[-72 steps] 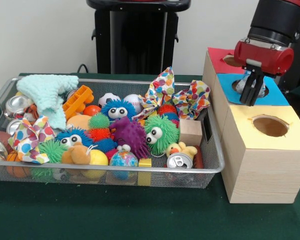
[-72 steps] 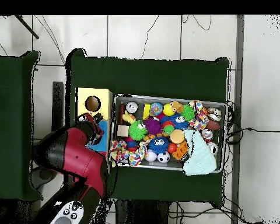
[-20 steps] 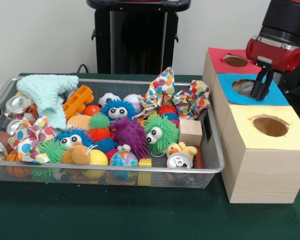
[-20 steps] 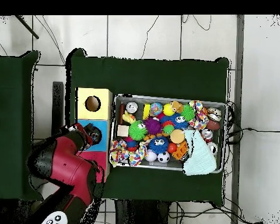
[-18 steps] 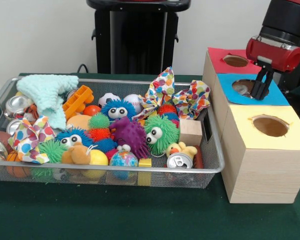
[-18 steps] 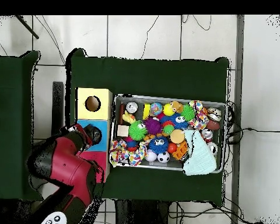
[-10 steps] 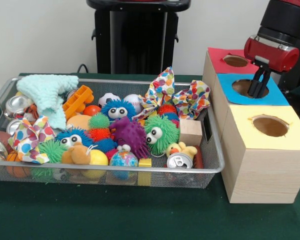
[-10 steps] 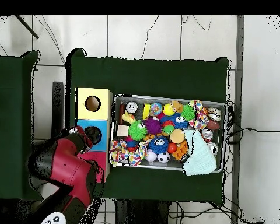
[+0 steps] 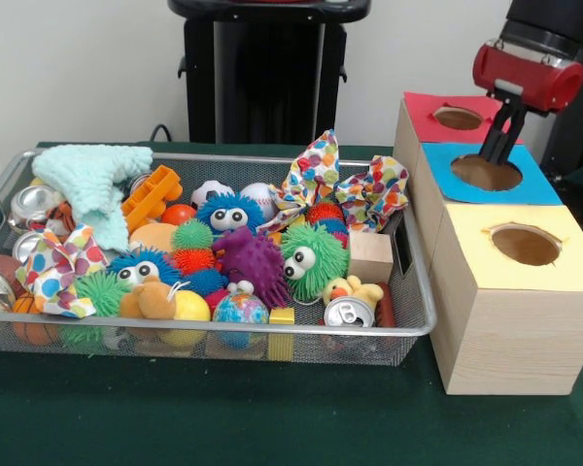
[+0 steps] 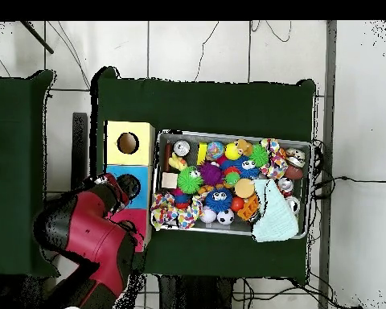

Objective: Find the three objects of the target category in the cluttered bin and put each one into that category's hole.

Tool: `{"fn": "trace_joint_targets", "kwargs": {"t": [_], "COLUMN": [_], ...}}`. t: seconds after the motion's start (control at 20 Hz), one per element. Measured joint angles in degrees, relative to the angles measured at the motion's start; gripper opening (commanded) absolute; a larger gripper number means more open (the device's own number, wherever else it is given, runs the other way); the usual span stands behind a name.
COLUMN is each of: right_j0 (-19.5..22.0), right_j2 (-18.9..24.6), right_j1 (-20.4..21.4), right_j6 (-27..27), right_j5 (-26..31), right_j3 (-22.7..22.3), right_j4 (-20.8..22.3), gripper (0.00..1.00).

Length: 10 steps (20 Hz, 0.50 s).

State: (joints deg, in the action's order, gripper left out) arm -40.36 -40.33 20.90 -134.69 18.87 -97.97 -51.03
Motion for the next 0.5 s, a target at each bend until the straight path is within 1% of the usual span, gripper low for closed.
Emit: {"fn": "trace_joint_targets", "kwargs": {"t": [0.2, 0.5], "right_j0": [0.0, 0.2], "right_j2": [-1.3, -3.1], "right_j1": [0.7, 1.0], "right_j6": [0.0, 0.0], "right_j5": [1.0, 2.6], "right_j3": [0.0, 0.0], "right_j4": [0.1, 2.1], "gripper": [0.00, 0.00]}}
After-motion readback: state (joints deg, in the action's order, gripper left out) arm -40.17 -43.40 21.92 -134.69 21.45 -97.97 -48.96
